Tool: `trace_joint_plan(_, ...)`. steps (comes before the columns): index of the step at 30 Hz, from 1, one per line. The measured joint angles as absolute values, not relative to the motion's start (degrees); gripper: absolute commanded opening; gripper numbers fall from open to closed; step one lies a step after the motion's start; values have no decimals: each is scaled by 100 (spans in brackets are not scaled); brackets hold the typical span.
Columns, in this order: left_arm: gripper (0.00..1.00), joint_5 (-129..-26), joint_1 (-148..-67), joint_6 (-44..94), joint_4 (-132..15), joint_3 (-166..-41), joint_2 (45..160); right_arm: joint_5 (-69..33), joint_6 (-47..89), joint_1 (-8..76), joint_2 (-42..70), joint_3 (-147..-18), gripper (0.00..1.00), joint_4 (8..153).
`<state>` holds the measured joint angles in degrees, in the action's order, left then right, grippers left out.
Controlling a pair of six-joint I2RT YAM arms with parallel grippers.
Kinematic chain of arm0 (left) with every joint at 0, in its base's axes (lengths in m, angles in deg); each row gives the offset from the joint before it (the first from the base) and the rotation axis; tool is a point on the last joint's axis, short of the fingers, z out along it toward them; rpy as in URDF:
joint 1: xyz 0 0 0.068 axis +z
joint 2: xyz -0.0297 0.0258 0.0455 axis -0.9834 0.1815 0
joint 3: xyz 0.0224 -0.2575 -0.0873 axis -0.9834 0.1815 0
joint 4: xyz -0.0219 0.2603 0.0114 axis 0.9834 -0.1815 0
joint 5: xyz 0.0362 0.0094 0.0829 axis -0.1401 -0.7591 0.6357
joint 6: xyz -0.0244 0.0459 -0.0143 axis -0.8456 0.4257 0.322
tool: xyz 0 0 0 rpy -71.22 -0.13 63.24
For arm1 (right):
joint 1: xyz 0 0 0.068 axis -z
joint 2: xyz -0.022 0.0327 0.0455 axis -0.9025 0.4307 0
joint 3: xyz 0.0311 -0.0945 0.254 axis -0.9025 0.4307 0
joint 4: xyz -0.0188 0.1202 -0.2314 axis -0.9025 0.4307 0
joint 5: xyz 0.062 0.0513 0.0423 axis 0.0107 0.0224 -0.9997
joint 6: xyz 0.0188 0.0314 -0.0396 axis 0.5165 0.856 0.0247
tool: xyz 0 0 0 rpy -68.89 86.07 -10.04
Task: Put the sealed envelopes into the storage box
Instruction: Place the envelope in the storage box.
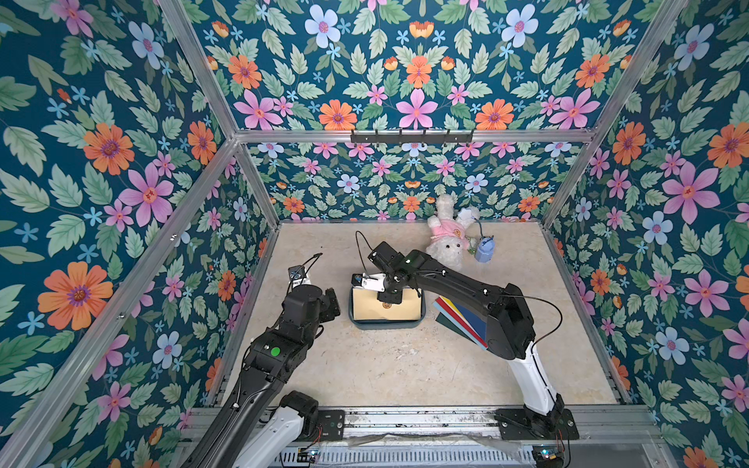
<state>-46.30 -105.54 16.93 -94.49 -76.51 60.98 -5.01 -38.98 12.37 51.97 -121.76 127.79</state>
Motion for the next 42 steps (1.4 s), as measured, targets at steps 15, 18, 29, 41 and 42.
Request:
trace_joint_plan(15, 74, -6457, -10561, 1417, -8573, -7420, 6679, -1056, -779, 2769, 2375, -8314, 44, 9710)
trace_joint_plan(18, 74, -7146, -10779, 1087, -8074, -7396, 7195, -1321, 229, 3414, 1342, -6861, 44, 8731)
trace_joint_plan(29, 69, -7609, -12491, 440, -6645, -8338, 9905, -2140, 3125, 5538, 17, -3827, 45, 6760)
trace_joint_plan(41, 65, -8280, -13138, 32, -6282, -10617, 12860, -1926, 3477, 6087, 789, -3735, 46, 6659)
trace_joint_plan(42, 65, -8306, -13155, 32, -6282, -10731, 12987, -1961, 3483, 6091, 887, -3757, 46, 6655)
